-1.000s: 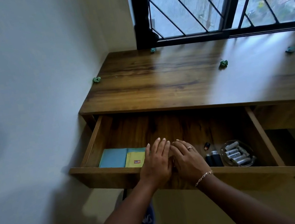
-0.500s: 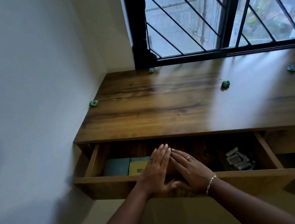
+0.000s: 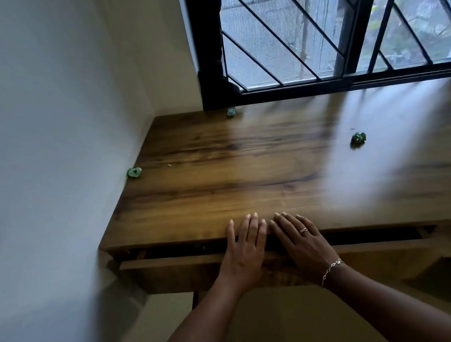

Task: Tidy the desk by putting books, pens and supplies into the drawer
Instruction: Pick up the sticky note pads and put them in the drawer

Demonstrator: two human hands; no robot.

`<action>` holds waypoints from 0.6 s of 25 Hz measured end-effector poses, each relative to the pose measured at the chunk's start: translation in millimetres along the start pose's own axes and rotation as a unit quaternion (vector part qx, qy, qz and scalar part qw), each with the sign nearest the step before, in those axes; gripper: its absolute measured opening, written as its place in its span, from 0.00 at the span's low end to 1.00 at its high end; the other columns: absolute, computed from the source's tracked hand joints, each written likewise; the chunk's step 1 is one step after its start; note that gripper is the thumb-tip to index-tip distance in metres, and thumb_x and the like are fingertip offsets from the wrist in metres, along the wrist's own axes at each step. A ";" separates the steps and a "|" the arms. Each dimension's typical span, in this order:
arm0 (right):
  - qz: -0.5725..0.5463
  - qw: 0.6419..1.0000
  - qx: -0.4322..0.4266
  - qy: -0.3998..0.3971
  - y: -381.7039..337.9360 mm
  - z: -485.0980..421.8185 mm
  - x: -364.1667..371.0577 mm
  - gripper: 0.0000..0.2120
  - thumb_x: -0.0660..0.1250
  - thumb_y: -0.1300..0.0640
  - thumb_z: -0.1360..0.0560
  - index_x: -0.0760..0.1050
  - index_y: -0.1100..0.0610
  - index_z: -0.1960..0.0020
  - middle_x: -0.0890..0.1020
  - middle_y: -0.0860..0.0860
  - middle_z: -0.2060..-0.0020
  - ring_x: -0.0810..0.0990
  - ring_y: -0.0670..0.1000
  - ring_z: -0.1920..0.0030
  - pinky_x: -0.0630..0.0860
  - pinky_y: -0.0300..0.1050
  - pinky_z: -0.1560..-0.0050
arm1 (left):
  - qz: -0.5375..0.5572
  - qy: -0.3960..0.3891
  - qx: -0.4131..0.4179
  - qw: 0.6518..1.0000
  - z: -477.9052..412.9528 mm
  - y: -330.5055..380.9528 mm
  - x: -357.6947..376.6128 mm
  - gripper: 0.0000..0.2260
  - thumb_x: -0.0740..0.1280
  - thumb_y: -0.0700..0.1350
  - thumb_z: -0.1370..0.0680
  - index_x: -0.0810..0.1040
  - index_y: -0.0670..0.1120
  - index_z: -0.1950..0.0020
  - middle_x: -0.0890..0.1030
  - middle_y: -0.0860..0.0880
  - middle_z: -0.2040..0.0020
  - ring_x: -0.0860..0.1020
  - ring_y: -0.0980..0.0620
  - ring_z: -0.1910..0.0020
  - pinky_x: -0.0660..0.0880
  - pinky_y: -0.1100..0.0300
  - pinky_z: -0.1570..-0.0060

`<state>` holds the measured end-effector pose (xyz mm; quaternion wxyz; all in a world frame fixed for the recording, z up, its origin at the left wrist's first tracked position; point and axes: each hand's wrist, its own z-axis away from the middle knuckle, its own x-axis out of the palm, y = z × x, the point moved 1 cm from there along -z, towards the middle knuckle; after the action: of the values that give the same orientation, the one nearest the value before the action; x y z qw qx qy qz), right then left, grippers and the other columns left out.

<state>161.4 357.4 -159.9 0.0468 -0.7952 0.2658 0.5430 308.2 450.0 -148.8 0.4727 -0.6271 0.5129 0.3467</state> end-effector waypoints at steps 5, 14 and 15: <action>0.004 0.993 0.030 0.111 -5.0 -10.7 7.6 0.24 0.55 0.46 0.29 0.68 0.59 0.39 0.76 0.58 0.42 0.77 0.58 0.43 0.65 0.53 0.41 | -0.022 0.068 0.002 0.997 -16.2 -3.6 11.6 0.22 0.57 0.52 0.29 0.68 0.43 0.38 0.72 0.42 0.41 0.70 0.44 0.43 0.75 0.46 0.47; 0.032 0.987 0.043 0.149 -4.9 -24.6 13.2 0.16 0.57 0.52 0.28 0.69 0.57 0.42 0.72 0.57 0.44 0.71 0.56 0.44 0.66 0.52 0.44 | 0.033 0.115 0.052 0.991 -39.0 -15.9 16.4 0.12 0.58 0.47 0.25 0.69 0.43 0.46 0.71 0.42 0.48 0.71 0.43 0.47 0.74 0.45 0.46; 0.032 0.986 0.043 0.156 -5.1 -24.5 13.2 0.15 0.57 0.53 0.27 0.69 0.57 0.43 0.74 0.57 0.44 0.71 0.56 0.44 0.66 0.51 0.44 | 0.039 0.107 0.052 0.992 -39.4 -15.2 17.0 0.11 0.57 0.47 0.24 0.69 0.42 0.46 0.74 0.41 0.46 0.74 0.41 0.45 0.75 0.44 0.46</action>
<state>187.9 347.9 -162.8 0.0213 -0.8583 0.3185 0.4017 325.0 407.7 -148.5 0.4332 -0.6150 0.6016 0.2688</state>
